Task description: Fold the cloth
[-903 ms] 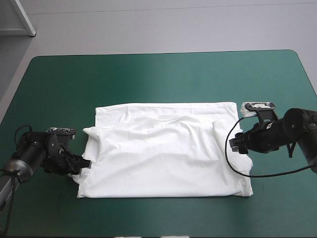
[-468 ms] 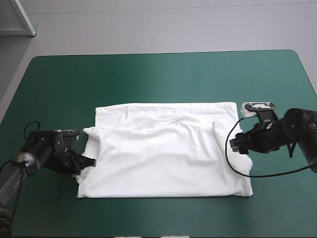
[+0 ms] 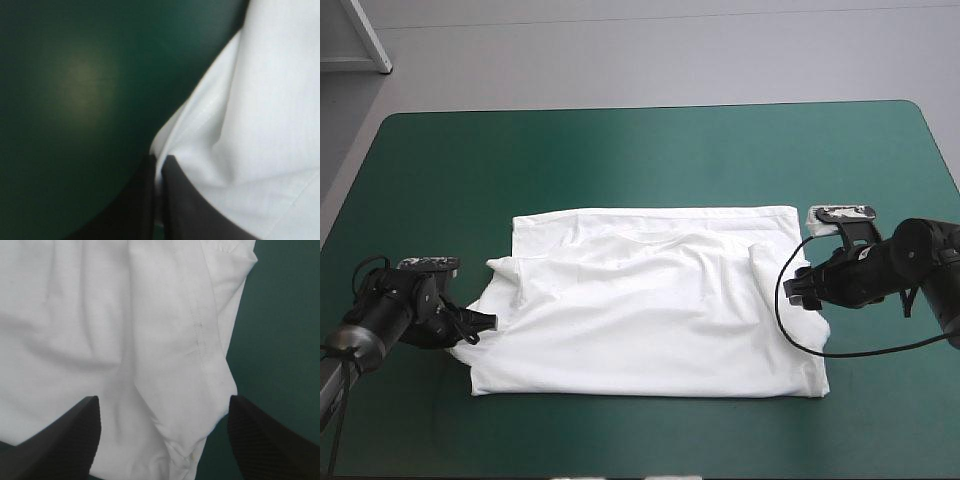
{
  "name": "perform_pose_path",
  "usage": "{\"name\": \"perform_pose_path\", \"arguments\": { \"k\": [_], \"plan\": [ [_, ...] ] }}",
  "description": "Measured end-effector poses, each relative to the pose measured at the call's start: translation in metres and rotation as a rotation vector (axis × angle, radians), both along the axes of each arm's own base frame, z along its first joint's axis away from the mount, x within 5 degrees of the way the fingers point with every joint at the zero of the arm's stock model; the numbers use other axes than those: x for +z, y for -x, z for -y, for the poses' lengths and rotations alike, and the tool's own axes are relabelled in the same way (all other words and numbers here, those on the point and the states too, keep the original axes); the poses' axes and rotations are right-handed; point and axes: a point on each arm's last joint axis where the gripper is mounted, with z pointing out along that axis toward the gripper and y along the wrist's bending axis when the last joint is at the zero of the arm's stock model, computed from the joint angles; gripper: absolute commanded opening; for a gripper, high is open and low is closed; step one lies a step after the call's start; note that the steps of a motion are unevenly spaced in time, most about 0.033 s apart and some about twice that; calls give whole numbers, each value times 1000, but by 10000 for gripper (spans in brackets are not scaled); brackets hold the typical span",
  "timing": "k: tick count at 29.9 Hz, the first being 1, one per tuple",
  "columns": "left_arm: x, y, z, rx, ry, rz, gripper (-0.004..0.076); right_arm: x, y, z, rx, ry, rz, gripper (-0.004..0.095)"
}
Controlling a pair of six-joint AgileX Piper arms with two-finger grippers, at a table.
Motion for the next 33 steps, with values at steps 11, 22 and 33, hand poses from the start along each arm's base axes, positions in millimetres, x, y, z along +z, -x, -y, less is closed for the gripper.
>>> {"name": "perform_pose_path", "arguments": {
  "k": [11, 22, 33],
  "plan": [
    [40, 27, 11, -23, 143, 203, -8, 1, -1, 0, -4, 0, 16, 670],
    [26, 11, 44, -316, 425, 162, -8, 1, -2, 0, -6, -4, 19, 670],
    [-13, -7, 64, -489, 414, -18, 200, 1, -2, 0, -6, -3, 18, 670]
  ]
}}
